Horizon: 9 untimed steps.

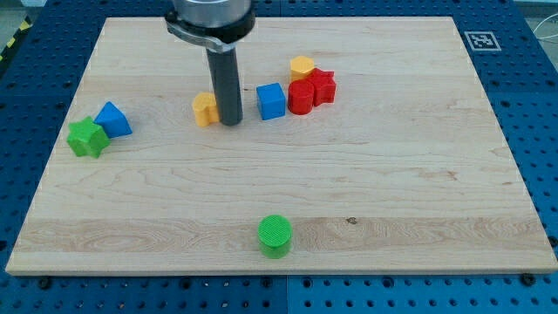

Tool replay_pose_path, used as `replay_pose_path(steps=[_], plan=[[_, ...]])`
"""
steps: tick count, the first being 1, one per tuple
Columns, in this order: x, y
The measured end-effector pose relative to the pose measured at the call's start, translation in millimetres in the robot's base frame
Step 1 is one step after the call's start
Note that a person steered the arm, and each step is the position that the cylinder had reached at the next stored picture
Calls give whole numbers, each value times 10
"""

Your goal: Move the yellow heart closer to the blue triangle

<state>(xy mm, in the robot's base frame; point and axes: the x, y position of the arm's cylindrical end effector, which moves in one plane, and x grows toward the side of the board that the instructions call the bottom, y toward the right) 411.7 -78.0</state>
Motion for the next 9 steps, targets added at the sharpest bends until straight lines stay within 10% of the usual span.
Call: replay_pose_path(steps=[9], plan=[[-468,-1022]])
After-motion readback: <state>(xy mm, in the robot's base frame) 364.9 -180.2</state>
